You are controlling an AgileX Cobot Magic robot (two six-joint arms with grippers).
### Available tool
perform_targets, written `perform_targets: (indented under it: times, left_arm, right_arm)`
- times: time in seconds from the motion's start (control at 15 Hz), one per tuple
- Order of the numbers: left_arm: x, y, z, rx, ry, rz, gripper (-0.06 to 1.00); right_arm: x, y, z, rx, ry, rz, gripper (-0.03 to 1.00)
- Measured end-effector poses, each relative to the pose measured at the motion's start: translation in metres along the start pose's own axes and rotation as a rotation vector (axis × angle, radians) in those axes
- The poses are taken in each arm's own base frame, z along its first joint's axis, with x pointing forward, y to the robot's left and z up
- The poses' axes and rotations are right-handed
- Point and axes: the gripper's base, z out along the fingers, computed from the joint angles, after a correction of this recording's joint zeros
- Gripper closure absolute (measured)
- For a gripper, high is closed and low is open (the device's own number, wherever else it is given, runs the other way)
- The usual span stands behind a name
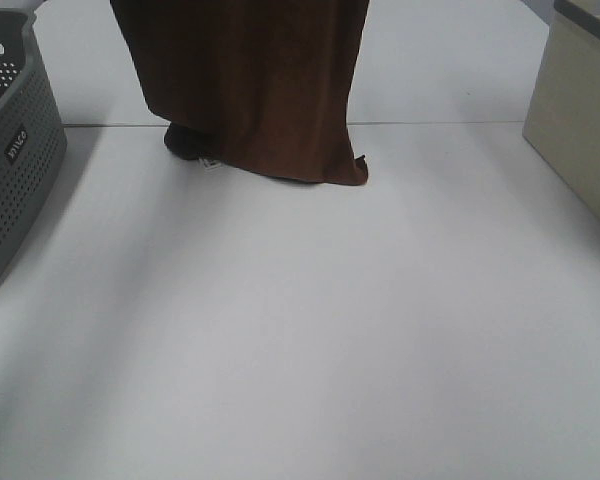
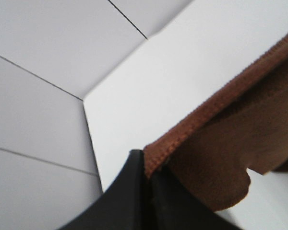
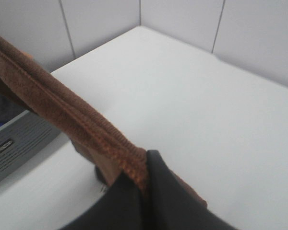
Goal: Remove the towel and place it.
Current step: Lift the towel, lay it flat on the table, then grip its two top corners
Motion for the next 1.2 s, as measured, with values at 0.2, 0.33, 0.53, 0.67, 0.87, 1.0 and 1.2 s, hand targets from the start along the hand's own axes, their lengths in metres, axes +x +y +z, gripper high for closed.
perform_targets:
  times: [0.2, 0.33, 0.53, 0.67, 0.87, 1.0, 1.2]
  left_arm:
    - [-0.001, 0.001, -0.030, 0.109, 0.012, -0.246, 0.94]
    - [0.000, -0.003, -0.040, 0.172, 0.008, -0.281, 0.94]
    - [0.027, -0.026, -0.051, 0.307, 0.127, -0.327, 0.94]
    - [0.050, -0.039, -0.076, 0.368, 0.185, -0.364, 0.94]
    - [0.083, -0.053, -0.111, 0.433, 0.232, -0.397, 0.94]
    - [0.111, -0.064, -0.138, 0.469, 0.249, -0.411, 0.94]
    - [0.149, -0.082, -0.169, 0.524, 0.258, -0.431, 0.94]
  right_arm:
    - [-0.004, 0.019, -0.038, -0.021, 0.075, 0.070, 0.96]
    - [-0.001, 0.022, -0.049, 0.007, 0.105, 0.096, 0.96]
    - [0.025, 0.041, -0.078, -0.012, 0.218, 0.152, 0.96]
    - [0.050, 0.059, -0.096, -0.046, 0.289, 0.191, 0.96]
    - [0.076, 0.080, -0.123, -0.087, 0.324, 0.226, 0.96]
    - [0.097, 0.093, -0.138, -0.113, 0.352, 0.254, 0.96]
    - [0.126, 0.108, -0.154, -0.130, 0.390, 0.276, 0.96]
